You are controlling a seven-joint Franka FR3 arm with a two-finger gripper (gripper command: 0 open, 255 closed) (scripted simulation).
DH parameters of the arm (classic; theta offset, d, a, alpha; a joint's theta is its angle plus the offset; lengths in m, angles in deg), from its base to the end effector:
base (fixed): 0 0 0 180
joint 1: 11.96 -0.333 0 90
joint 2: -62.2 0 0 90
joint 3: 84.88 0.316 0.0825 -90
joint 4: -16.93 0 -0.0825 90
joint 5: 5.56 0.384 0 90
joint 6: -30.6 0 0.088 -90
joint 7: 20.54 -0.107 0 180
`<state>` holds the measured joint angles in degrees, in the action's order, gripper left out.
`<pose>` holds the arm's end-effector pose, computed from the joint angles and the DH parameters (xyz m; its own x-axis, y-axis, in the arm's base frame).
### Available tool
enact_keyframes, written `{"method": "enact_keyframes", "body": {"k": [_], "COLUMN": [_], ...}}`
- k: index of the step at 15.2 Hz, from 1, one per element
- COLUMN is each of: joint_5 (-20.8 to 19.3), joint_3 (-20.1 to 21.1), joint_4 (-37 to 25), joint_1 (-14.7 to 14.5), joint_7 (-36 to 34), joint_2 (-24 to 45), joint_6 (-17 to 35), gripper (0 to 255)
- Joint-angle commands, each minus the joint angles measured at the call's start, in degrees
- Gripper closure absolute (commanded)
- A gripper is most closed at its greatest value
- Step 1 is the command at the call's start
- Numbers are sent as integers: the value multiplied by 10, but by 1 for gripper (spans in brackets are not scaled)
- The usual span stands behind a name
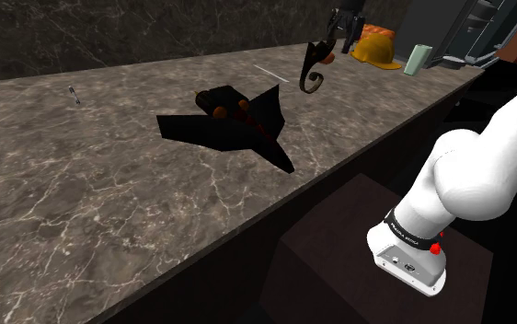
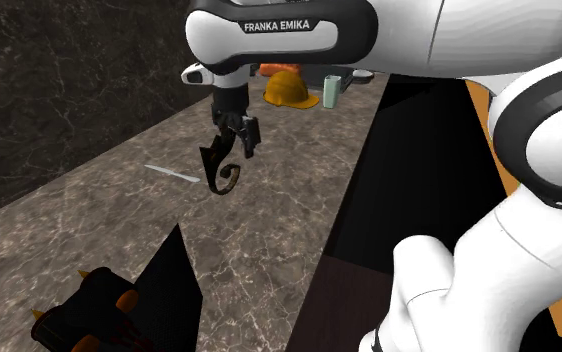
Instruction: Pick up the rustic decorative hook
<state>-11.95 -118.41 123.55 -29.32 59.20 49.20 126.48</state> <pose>0.4702 -0.1754 0.5931 0.4244 0.9054 0.0140 0.9055 -0.4244 0.0010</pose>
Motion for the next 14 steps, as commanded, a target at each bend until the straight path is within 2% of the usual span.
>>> {"method": "enact_keyframes", "body": {"k": [1,5,14], "joint_5": [31,103,98], "joint_3": [-27,-50,-43], "joint_4": [-61,-179,-112], "joint_1": [-12,-2,-2], "joint_7": [94,257,257], "joint_2": [67,189,181], "joint_6": [-4,-27,34], "gripper": [0,0,0]}}
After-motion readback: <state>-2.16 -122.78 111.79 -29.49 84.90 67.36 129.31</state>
